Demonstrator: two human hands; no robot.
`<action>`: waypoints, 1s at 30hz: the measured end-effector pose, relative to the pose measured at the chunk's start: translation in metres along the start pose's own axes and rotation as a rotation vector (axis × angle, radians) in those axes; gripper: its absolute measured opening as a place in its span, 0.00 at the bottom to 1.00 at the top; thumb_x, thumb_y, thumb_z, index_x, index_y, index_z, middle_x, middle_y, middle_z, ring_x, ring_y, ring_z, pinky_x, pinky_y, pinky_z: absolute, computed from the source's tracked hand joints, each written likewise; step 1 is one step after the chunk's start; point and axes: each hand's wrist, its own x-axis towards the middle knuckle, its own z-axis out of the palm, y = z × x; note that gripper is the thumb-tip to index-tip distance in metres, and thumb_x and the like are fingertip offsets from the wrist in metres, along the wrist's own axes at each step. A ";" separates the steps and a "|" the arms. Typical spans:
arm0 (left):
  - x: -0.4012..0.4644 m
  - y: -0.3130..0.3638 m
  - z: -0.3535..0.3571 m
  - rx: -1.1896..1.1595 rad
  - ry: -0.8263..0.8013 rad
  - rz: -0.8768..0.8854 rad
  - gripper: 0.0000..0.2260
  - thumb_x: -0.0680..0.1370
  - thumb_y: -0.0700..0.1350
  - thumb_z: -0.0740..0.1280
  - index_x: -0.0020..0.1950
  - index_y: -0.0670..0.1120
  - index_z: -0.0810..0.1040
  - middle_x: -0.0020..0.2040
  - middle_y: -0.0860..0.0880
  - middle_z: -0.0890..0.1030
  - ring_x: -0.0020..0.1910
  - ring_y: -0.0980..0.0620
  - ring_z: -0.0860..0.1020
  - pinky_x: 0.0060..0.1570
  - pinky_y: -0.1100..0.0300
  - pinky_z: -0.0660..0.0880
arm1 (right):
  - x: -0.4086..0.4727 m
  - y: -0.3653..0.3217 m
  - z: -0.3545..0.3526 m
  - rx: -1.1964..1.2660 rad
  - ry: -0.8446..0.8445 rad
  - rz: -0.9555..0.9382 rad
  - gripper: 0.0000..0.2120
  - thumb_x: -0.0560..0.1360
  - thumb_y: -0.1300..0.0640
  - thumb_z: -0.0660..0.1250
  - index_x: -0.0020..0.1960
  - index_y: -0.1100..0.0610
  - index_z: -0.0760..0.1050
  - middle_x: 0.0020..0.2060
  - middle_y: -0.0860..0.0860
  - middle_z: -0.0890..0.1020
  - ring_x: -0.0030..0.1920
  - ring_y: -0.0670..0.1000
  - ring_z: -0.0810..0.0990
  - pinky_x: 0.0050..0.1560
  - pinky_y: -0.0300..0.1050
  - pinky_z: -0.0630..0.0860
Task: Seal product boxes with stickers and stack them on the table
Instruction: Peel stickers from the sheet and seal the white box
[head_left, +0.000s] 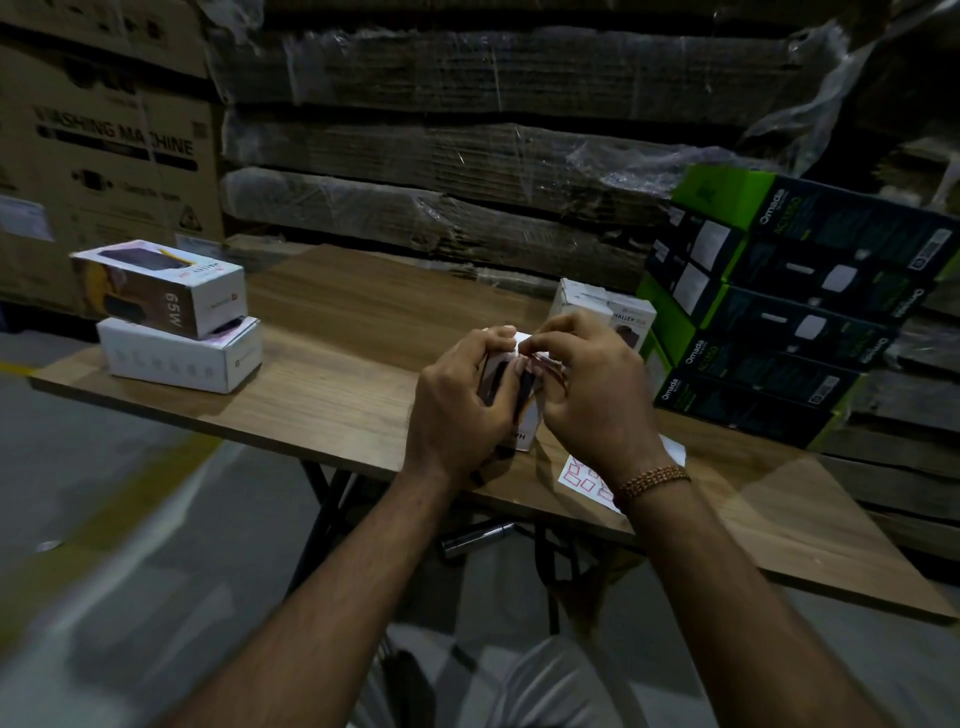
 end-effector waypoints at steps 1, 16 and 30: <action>0.000 0.000 0.000 0.003 0.001 0.001 0.13 0.82 0.42 0.74 0.66 0.43 0.81 0.64 0.49 0.85 0.63 0.55 0.83 0.60 0.55 0.83 | -0.002 -0.001 0.001 0.005 0.022 0.000 0.11 0.76 0.60 0.75 0.58 0.54 0.85 0.56 0.48 0.81 0.55 0.49 0.80 0.51 0.47 0.82; -0.001 -0.001 0.000 -0.016 -0.035 -0.005 0.14 0.81 0.37 0.70 0.67 0.42 0.79 0.66 0.48 0.83 0.68 0.53 0.81 0.64 0.51 0.82 | 0.000 0.002 0.012 0.108 0.120 0.097 0.09 0.79 0.49 0.72 0.54 0.51 0.87 0.50 0.44 0.82 0.49 0.45 0.80 0.47 0.49 0.82; -0.002 0.001 -0.002 -0.018 -0.041 -0.003 0.15 0.81 0.40 0.67 0.68 0.43 0.78 0.67 0.49 0.83 0.67 0.54 0.81 0.63 0.51 0.82 | -0.002 0.001 0.013 0.125 0.146 0.078 0.08 0.78 0.50 0.73 0.55 0.51 0.84 0.49 0.44 0.82 0.47 0.44 0.80 0.45 0.48 0.82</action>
